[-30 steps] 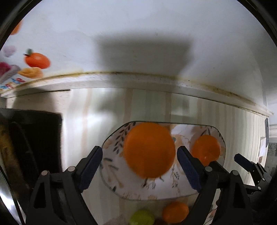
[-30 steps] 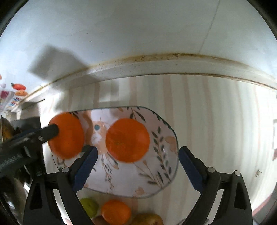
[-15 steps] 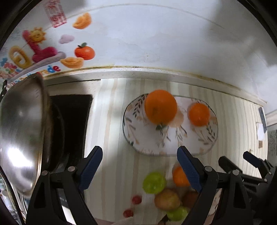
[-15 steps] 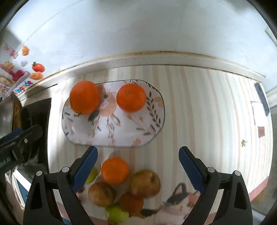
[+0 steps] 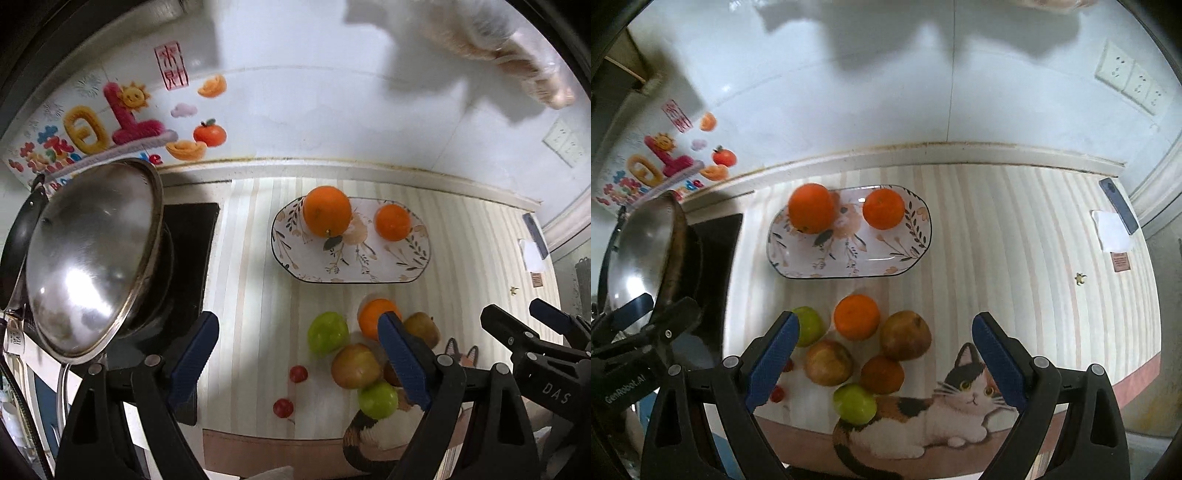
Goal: Organize fruits
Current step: 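Grasp a green apple with the left gripper while the right gripper grasps a red apple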
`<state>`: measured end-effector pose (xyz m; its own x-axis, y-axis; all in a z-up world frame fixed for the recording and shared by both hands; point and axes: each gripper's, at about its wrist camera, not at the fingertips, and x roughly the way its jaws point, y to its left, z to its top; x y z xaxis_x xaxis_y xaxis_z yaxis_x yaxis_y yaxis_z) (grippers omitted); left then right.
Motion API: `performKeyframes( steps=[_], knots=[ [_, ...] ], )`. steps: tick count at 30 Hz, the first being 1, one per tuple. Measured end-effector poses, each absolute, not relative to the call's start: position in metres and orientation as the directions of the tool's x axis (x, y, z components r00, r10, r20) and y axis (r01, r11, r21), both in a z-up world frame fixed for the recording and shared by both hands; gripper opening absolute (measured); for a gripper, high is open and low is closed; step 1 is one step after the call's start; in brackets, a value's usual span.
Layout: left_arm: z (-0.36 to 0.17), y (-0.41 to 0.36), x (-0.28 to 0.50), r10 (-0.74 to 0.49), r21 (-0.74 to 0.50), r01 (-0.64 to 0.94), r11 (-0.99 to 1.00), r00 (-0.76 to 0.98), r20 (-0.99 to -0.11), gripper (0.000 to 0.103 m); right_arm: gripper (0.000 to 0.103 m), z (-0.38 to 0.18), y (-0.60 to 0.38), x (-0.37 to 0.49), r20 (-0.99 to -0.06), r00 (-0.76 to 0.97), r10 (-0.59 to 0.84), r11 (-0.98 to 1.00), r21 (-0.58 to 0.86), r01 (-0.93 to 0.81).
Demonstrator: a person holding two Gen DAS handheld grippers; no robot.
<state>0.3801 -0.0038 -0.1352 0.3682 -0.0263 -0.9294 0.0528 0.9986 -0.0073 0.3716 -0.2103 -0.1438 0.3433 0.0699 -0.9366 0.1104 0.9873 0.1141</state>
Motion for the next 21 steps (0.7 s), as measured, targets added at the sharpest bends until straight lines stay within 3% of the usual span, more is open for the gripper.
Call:
performKeyframes(
  steps=[14,17,21],
  knots=[
    [-0.111,-0.007,0.349,-0.071,-0.041,0.086,0.995,0.392,-0.917,0.088,0.097,-0.098,-0.216,0.335,-0.896,0.428,0.119,0.975,0.187,0.120],
    [-0.125,-0.009,0.353,-0.052,-0.019,0.095,0.995,0.368,-0.928,0.095,0.097,-0.113,-0.222,0.339,-0.904,0.404,0.140,0.967,0.213,0.142],
    [-0.163,-0.013,0.359,-0.052,-0.023,0.105,0.994,0.285,-0.957,0.095,0.097,-0.164,-0.239,0.350,-0.926,0.314,0.208,0.937,0.281,0.208]
  ],
)
